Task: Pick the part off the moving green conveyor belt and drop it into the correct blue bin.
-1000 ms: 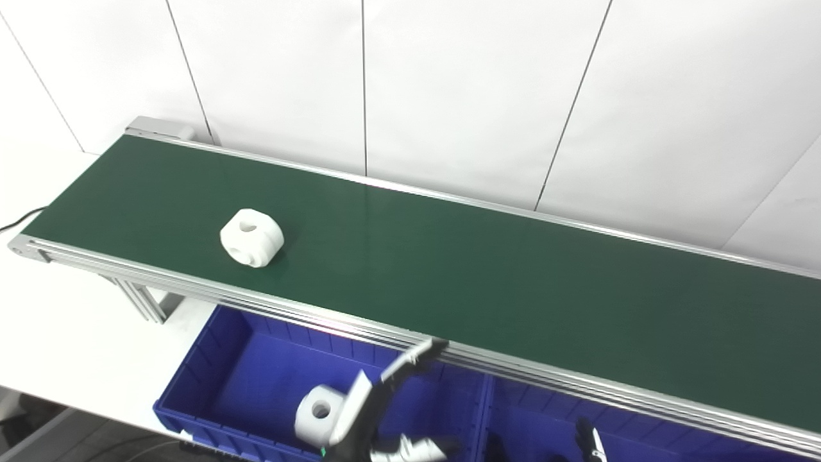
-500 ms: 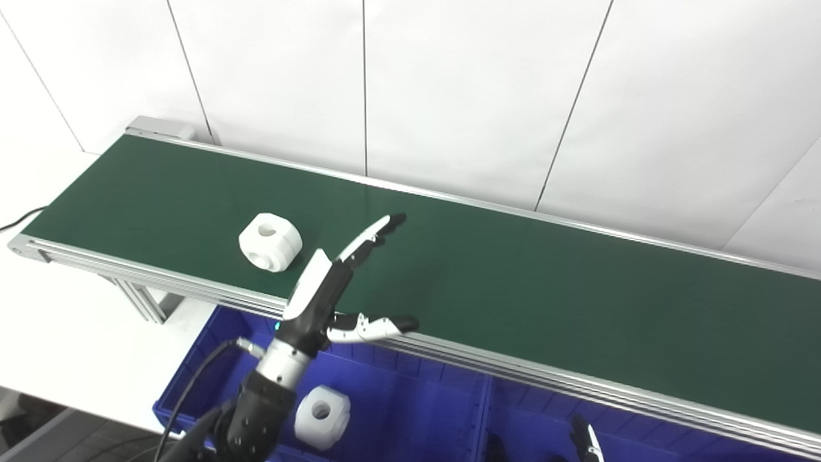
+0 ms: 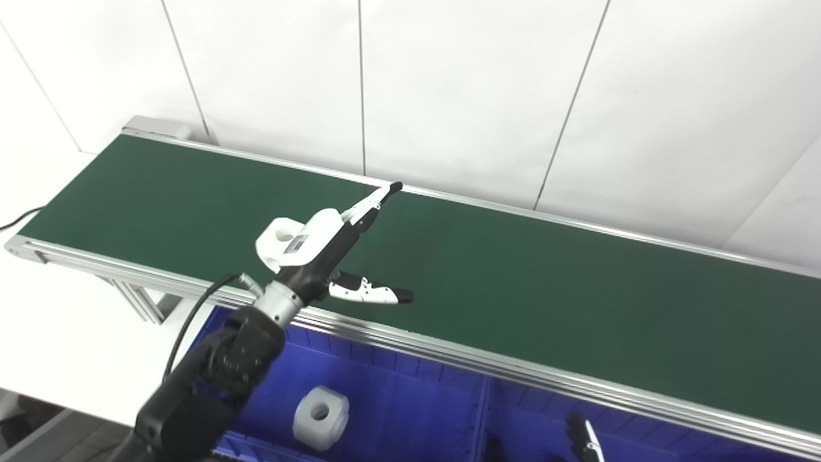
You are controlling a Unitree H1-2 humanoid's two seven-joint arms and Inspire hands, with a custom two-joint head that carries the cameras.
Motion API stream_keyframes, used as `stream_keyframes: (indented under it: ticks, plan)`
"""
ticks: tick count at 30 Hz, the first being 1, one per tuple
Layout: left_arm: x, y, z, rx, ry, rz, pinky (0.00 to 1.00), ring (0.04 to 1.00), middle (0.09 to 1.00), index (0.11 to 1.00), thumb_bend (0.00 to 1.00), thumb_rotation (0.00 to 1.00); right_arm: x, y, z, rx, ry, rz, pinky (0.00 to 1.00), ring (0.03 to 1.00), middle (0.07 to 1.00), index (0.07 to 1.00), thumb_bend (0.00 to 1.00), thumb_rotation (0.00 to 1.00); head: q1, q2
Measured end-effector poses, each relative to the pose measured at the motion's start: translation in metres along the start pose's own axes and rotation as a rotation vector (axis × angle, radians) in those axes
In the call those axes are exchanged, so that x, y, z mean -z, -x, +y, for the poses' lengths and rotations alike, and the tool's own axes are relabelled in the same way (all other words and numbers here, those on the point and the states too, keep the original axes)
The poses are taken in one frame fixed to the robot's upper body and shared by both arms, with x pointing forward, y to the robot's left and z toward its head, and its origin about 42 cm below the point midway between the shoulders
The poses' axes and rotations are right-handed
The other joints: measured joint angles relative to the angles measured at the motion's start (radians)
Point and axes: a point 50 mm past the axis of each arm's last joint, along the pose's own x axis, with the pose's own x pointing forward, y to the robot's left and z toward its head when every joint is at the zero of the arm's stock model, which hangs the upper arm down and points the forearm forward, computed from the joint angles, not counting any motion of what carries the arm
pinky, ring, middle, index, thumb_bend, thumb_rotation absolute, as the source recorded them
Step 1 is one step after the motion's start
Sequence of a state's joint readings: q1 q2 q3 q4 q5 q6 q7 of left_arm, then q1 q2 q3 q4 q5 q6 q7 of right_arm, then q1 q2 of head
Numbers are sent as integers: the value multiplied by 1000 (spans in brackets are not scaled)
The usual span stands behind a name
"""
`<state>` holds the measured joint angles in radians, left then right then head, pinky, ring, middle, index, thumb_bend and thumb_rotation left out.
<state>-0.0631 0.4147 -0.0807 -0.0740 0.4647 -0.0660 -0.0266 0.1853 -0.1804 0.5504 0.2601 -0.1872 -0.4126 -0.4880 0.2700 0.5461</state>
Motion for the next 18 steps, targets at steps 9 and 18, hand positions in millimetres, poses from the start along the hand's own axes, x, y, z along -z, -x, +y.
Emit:
stream_keyframes:
  ticks: [9,18]
  plan:
    - [27,-36,20,46,-107,64,912,961,981,978,685,404,1,1,-1,3,1,4,907,906,908,917,672,994,5,-2]
    - [56,-51,36,120,-246,162,914,977,988,996,744,366,1,1,0,4,-2,4,913,904,908,923,678,1000,11,-2]
